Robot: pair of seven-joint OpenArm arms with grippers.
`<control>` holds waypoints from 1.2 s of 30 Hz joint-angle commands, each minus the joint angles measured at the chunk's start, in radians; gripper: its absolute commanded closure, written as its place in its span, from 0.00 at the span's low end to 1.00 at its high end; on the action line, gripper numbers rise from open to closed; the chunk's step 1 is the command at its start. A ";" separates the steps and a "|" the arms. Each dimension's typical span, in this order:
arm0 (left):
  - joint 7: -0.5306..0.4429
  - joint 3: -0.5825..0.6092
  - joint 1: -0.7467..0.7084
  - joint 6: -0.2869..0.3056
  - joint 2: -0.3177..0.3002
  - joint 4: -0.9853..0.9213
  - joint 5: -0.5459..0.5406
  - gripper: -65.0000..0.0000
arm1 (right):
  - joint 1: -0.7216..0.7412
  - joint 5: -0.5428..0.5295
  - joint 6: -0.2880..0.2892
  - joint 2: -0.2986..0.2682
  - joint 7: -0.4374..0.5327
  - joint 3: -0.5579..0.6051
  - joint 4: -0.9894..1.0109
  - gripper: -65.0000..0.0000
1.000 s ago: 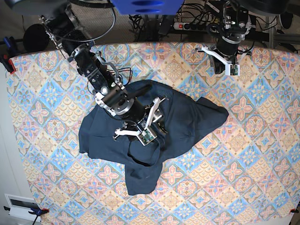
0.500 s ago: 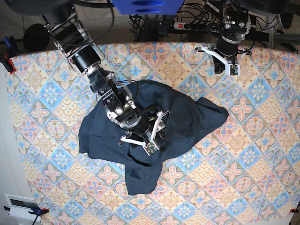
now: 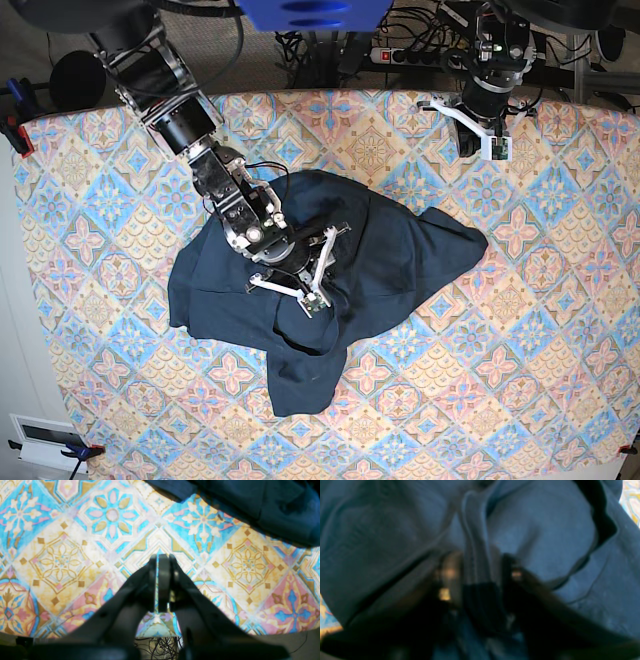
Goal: Layout the t-shirt on the table in an organized manner, then fold the t-shirt properly
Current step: 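Drag the grasped shirt fabric with the right gripper away from the center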
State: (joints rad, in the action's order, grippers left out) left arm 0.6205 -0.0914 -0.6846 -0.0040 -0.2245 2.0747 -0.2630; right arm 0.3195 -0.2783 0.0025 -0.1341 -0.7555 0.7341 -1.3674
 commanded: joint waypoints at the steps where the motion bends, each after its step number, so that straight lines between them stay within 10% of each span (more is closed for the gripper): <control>1: -0.021 -0.003 -0.007 -0.001 -0.005 0.010 0.000 0.97 | 0.028 0.000 0.001 0.006 0.026 -0.006 -0.037 0.89; 9: -0.023 -0.005 -0.001 -0.001 -0.005 0.004 0.000 0.97 | -0.044 -0.006 0.000 -0.026 0.026 -0.107 -0.366 0.99; 23: -0.020 -0.005 0.092 -0.001 -0.005 0.002 0.003 0.97 | -0.328 -0.008 0.000 -0.442 0.029 -0.459 -0.603 0.99; 36: 0.190 0.025 0.366 -0.001 0.001 -0.009 0.003 0.97 | -0.649 -0.005 0.000 -0.444 0.126 -0.710 -0.610 0.99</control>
State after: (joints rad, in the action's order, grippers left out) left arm 0.8261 -0.0654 -0.3218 -0.0040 -0.2165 2.0537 -0.2623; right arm -0.3408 -0.2897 0.0063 -0.5629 -0.6598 0.0345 -1.9583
